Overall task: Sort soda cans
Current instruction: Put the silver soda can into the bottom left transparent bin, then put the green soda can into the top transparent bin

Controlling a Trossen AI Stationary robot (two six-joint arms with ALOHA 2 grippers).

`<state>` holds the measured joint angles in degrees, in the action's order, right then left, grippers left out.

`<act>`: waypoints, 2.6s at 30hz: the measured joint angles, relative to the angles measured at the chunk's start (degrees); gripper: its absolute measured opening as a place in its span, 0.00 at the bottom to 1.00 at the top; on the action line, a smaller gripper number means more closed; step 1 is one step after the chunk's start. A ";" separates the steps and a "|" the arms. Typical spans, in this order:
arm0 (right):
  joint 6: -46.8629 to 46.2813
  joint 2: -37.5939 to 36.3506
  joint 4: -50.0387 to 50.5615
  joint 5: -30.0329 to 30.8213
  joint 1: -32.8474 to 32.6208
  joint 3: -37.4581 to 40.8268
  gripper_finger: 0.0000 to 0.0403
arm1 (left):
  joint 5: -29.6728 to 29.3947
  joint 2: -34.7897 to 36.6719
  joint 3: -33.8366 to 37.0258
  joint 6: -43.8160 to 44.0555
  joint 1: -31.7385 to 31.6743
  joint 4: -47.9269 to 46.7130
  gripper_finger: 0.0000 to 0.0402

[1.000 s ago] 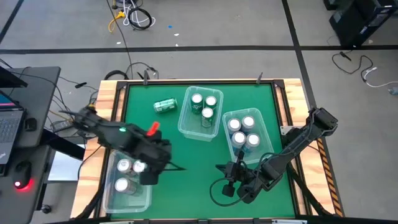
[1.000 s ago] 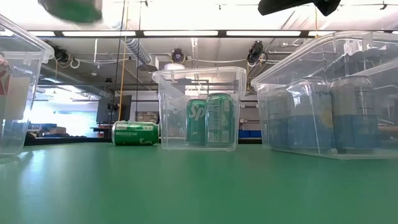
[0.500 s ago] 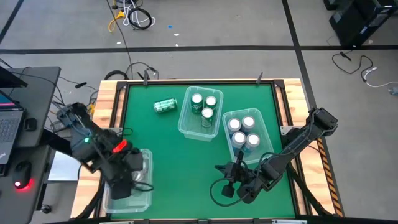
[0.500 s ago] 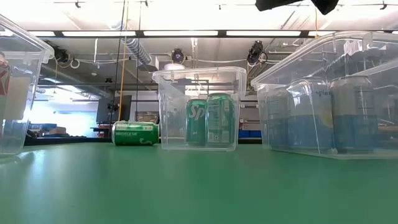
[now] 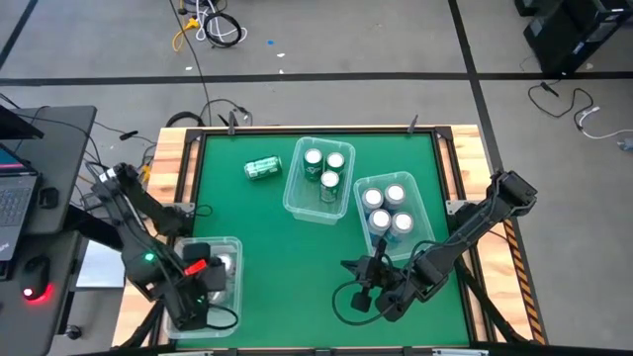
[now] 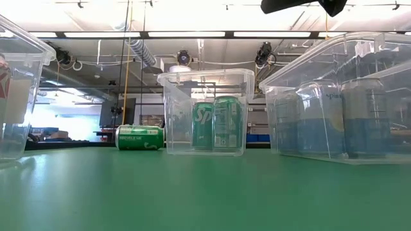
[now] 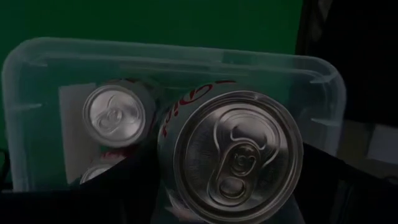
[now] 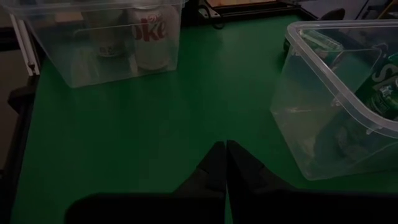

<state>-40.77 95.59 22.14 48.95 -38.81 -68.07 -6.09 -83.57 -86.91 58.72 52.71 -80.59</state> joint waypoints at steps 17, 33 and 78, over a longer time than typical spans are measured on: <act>0.00 0.00 -0.27 -0.46 0.00 0.00 0.00 | -1.97 0.02 12.83 -7.39 -0.25 11.56 0.72; 0.00 0.00 -1.13 -0.66 0.00 0.02 0.00 | 0.66 0.26 23.67 -8.14 -0.80 20.89 0.72; 1.10 0.02 -2.49 -0.65 1.18 0.02 0.00 | 12.40 0.00 13.34 -7.57 -4.79 3.13 0.88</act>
<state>-39.67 95.61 19.65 48.30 -37.62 -68.05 6.31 -83.57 -73.57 51.16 47.92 -77.47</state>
